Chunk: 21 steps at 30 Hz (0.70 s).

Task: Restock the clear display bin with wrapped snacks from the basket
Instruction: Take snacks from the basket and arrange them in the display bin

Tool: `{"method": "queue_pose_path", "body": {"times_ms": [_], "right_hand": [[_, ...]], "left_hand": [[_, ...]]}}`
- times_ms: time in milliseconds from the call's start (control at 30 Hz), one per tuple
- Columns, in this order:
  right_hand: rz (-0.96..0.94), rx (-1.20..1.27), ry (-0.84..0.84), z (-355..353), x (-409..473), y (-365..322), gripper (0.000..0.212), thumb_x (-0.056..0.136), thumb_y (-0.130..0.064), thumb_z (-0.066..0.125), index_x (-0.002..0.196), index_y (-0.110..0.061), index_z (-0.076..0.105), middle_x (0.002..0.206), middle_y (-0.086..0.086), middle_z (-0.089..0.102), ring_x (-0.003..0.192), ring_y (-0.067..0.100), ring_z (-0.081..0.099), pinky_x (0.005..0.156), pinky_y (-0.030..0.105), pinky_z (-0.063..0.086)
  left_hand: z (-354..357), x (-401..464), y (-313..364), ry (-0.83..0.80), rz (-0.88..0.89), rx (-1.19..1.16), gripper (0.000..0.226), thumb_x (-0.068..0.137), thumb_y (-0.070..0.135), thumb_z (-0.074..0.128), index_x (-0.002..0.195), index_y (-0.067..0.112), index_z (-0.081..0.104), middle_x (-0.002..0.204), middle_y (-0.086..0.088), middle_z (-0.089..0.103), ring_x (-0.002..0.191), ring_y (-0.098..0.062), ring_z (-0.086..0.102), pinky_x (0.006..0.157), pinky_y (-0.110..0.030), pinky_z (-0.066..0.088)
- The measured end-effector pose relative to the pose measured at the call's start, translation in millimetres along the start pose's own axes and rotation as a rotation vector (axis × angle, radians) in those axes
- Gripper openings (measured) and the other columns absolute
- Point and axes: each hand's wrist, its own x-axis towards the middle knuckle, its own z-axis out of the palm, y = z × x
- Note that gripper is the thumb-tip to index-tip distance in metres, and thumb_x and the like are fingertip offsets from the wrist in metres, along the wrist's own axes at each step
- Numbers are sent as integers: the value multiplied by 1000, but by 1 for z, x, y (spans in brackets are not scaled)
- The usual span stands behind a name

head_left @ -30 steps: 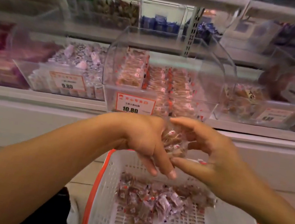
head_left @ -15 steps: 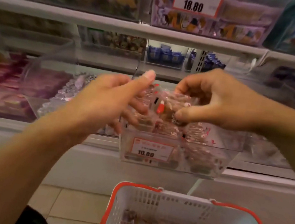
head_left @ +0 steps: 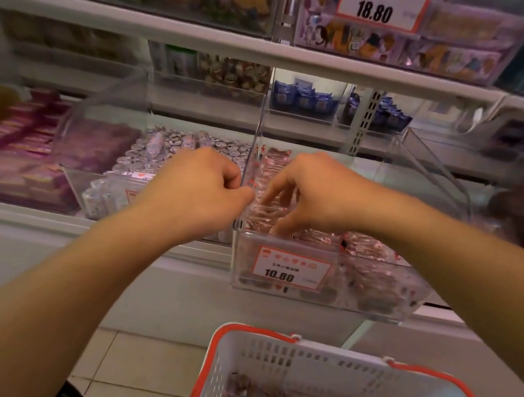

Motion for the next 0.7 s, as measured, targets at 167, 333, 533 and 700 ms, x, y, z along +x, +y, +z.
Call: {"method": "queue_pose_path", "body": {"times_ms": [167, 333, 533, 700], "right_hand": [[-44, -40, -17, 2, -1, 5, 37, 70, -42, 85, 105, -33, 76, 77, -24, 53, 72, -7, 49, 59, 12, 31], [4, -9, -100, 1, 1, 0, 35, 74, -36, 85, 106, -28, 77, 60, -29, 52, 62, -10, 51, 55, 8, 31], [49, 95, 246, -22, -36, -8, 26, 85, -36, 74, 109, -25, 75, 70, -21, 61, 62, -16, 55, 58, 8, 44], [-49, 312, 1056, 64, -130, -11, 19, 99, -26, 57, 105, -20, 74, 87, -16, 70, 79, -7, 64, 70, 12, 47]], "left_hand": [[2, -2, 2, 20, 9, -6, 37, 82, 29, 64, 53, 9, 54, 45, -2, 54, 47, -11, 52, 60, -30, 34], [5, -4, 3, 57, 30, 12, 36, 84, 28, 63, 56, 8, 54, 45, 0, 51, 46, -12, 49, 85, -38, 39], [-4, -18, 24, 430, 152, -106, 30, 87, 33, 67, 63, 18, 57, 50, 7, 52, 47, -10, 49, 47, -23, 39], [10, -49, 45, 230, 642, -240, 30, 82, 20, 64, 55, 15, 50, 46, 13, 38, 43, -8, 39, 48, -13, 28]]}}
